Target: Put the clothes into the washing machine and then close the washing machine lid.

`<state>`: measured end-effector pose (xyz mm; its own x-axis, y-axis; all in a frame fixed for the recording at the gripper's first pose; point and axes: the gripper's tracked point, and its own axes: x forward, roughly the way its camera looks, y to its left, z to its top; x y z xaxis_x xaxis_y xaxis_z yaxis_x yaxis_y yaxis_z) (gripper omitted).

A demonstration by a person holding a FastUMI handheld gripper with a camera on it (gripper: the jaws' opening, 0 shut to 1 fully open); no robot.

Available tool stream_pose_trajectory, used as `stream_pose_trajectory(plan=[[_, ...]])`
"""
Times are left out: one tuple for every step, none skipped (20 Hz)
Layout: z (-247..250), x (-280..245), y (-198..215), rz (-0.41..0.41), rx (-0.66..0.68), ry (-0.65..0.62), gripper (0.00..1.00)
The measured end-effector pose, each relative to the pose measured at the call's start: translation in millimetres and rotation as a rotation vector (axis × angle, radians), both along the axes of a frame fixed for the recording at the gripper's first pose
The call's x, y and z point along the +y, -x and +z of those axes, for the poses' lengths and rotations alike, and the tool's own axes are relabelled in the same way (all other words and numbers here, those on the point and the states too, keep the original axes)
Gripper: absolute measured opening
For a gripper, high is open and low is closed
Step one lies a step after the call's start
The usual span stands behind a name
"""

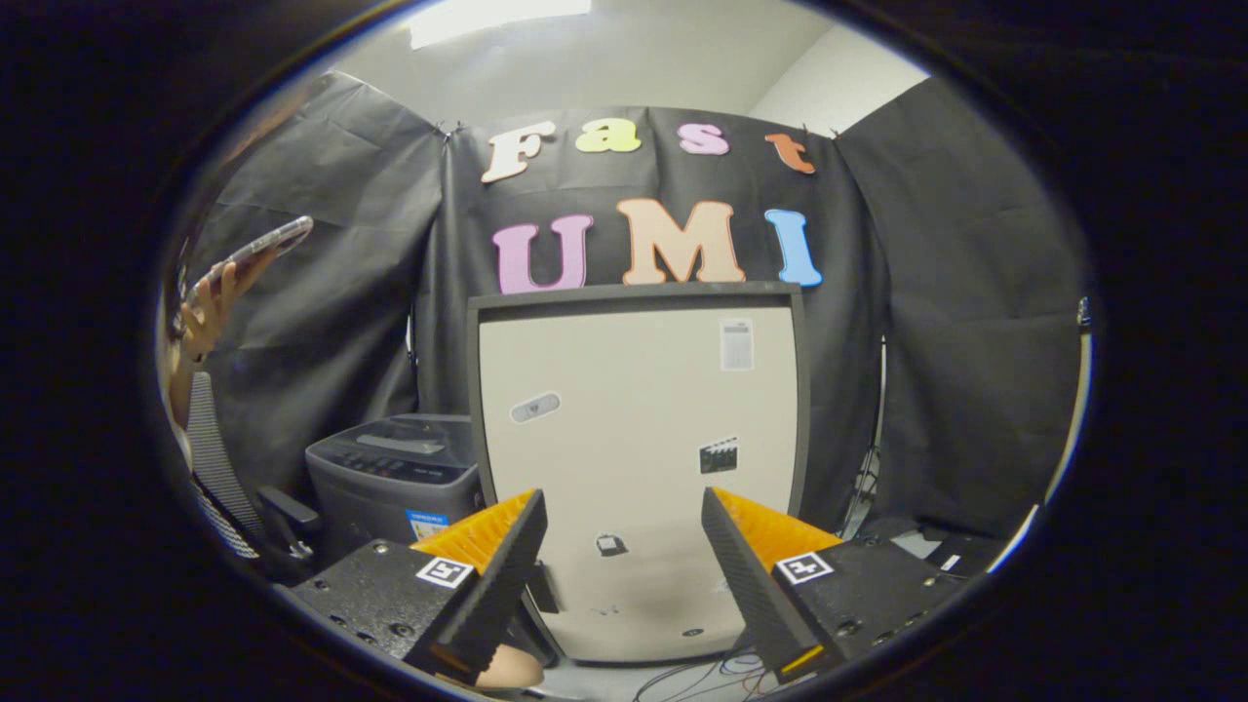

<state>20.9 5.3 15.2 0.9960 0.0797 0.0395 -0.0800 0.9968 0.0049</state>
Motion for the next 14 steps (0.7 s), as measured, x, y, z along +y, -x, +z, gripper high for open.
stream_pose_trajectory(plan=[[-1,0,1,0.001,0.003,-0.001,0.97],[-3,1,1,0.005,0.003,-0.008,0.97],[-6,1,2,0.006,0.006,-0.014,0.97],[-8,1,3,0.008,0.009,-0.017,0.97],[-10,1,3,0.007,0.019,-0.016,0.97],[-13,2,1,0.011,0.023,-0.011,0.97],[-14,4,1,0.016,0.029,-0.004,0.97],[-16,5,1,0.017,0.037,0.005,0.97],[-16,6,2,0.018,0.035,0.015,0.96],[-14,7,3,0.020,0.029,0.016,0.96],[-15,5,3,0.018,0.033,0.014,0.97],[-15,5,2,0.016,0.031,0.014,0.96],[-15,5,2,0.015,0.032,0.015,0.96],[-16,5,2,0.016,0.033,0.015,0.96]])
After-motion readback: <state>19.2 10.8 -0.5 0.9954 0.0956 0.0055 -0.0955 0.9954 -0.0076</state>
